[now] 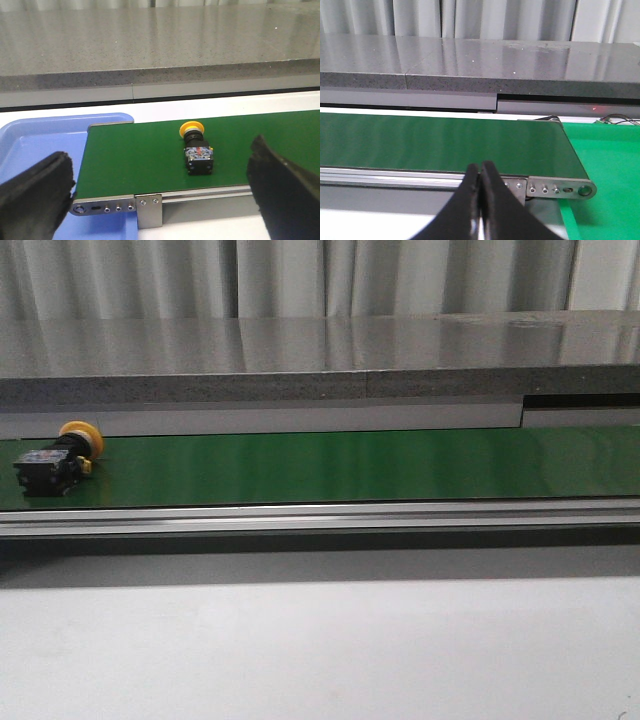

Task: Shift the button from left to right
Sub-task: 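Set the button on the belt and open the left gripper, then let the belt carry the button toward the right gripper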

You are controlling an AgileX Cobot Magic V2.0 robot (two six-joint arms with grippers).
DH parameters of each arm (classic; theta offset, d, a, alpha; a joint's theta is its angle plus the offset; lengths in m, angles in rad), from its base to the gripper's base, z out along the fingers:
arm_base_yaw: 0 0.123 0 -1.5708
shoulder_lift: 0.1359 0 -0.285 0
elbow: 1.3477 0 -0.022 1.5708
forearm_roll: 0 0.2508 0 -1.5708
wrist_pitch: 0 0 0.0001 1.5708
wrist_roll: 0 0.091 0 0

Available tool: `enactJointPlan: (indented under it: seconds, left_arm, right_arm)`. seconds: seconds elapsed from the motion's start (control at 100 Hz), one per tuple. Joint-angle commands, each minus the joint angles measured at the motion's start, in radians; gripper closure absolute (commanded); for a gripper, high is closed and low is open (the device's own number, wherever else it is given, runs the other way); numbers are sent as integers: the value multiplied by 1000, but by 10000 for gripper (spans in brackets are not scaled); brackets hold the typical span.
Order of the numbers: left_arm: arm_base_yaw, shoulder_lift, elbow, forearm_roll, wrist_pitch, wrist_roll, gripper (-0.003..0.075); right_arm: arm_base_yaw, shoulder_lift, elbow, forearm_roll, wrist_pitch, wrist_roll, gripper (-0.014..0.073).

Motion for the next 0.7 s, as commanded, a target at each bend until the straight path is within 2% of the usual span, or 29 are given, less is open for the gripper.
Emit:
enactJointPlan:
  seconds: [0.0,0.2,0.32,0.41,0.65,0.69]
  left_arm:
    - [-8,-7,-11,-14,-91,-1,41]
    - [-8,-7,-10,-14,-97,-1,45]
    - [-8,-7,-10,-14,-99,-1,112]
    - [-8,-7,-10,-14,-99,-1,235]
    - [-8,-7,-10,-14,-110,-1,696]
    - [-8,-7,-10,-12,-110,-1,739]
  right_arm:
    - [-1,-16,-16,-8,-88,1,662]
    - [-1,-16,-16,-8,-88,1,662]
    - [-1,-16,-16,-8,-88,1,662]
    - [-1,-16,-16,-8,-88,1,662]
    - [-1,-16,-16,-8,-88,1,662]
    - [-1,-16,-16,-8,-88,1,662]
